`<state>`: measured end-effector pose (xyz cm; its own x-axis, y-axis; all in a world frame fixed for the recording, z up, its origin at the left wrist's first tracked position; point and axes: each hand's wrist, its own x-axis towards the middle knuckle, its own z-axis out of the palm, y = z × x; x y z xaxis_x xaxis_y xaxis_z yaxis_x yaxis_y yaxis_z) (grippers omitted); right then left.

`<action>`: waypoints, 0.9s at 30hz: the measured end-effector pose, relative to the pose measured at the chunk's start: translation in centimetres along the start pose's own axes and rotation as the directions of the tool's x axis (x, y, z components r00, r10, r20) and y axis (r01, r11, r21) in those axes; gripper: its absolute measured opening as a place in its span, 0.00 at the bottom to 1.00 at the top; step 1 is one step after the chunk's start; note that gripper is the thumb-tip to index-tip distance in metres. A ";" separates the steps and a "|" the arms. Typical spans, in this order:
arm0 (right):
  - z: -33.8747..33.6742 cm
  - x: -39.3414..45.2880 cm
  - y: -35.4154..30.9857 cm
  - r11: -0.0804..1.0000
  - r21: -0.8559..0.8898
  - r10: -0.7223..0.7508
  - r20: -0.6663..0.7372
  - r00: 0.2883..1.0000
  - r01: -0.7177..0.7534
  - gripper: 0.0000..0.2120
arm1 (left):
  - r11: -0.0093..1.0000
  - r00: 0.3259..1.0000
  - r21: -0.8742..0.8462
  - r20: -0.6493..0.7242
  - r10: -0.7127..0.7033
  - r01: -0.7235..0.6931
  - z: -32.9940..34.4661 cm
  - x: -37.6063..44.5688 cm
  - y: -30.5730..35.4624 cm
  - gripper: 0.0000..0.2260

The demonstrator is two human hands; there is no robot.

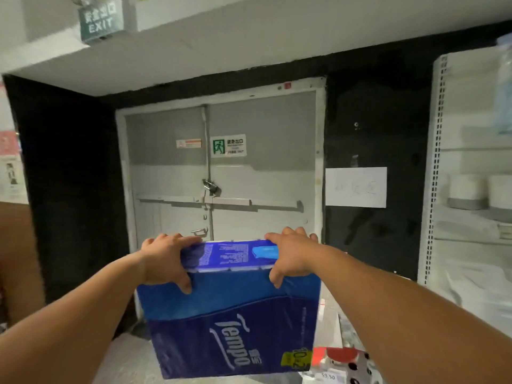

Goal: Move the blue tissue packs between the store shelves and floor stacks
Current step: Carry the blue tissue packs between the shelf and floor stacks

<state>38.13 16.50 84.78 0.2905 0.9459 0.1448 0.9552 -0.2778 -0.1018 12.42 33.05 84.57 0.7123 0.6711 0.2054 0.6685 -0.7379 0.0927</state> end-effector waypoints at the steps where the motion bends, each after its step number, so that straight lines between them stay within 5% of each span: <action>1: 0.3 1.2 -1.3 1.000 0.000 -0.012 0.001 1.000 0.012 0.49 | 1.000 1.000 0.003 0.002 -0.016 0.016 -0.2 -0.1 -1.6 0.47; 17: 9.5 23.7 -24.5 0.967 0.101 -0.235 0.022 0.972 0.232 0.53 | 0.962 0.969 0.124 0.008 -0.245 0.242 -1.3 0.6 -31.9 0.47; 27: 16.1 42.1 -37.7 0.871 0.125 -0.487 0.085 0.869 0.476 0.54 | 0.860 0.863 0.103 0.028 -0.505 0.500 0.8 2.7 -48.7 0.53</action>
<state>13.49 69.51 78.85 -0.2180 0.9717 0.0913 0.9628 0.2294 -0.1426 -18.01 70.81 79.81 0.2829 0.9535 0.1036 0.9530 -0.2917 0.0821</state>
